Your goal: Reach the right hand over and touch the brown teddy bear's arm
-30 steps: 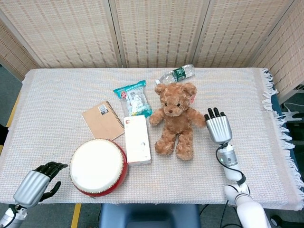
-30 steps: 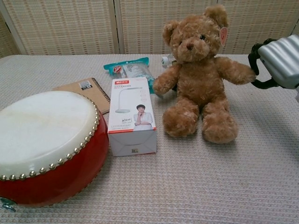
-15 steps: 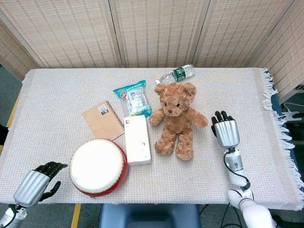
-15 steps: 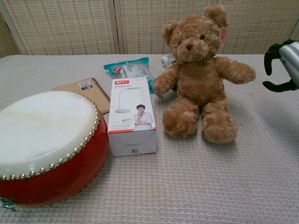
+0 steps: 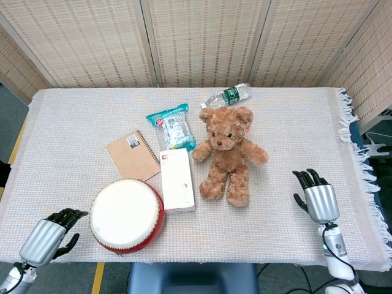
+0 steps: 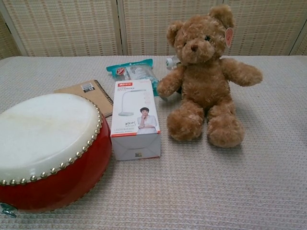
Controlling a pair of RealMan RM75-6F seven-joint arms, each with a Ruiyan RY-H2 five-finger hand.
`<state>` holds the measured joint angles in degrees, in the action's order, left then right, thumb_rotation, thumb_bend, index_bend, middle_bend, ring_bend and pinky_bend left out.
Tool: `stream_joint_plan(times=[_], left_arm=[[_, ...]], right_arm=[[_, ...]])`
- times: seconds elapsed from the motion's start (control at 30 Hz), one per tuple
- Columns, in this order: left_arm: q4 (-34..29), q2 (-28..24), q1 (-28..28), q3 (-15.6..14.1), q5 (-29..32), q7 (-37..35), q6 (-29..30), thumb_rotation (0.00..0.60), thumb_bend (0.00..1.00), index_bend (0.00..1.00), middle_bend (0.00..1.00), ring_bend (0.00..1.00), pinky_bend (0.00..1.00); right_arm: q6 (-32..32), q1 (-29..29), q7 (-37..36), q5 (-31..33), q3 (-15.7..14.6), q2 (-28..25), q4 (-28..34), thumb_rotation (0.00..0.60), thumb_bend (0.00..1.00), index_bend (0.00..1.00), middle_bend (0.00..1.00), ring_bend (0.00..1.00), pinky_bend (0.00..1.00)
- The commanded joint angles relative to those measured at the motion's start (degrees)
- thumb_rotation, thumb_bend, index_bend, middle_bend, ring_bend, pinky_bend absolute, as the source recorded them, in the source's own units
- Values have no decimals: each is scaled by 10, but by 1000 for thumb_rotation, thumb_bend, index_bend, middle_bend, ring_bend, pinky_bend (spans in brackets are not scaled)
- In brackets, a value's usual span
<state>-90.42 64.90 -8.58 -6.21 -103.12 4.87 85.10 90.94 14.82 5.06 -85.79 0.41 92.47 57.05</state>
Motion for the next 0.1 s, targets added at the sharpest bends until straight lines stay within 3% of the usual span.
stream_joint_plan(times=[0.03, 0.1], left_arm=[[0, 2, -1, 0, -3, 6, -1, 600, 434, 231, 279, 248, 474], [0, 4, -2, 2, -3, 7, -2, 600, 434, 231, 279, 248, 474]], right_arm=[[-28, -44, 87, -20, -58, -125, 159, 600, 112, 230, 318, 221, 540], [-42, -47, 105, -16, -62, -145, 194, 600, 112, 228, 318, 221, 540]])
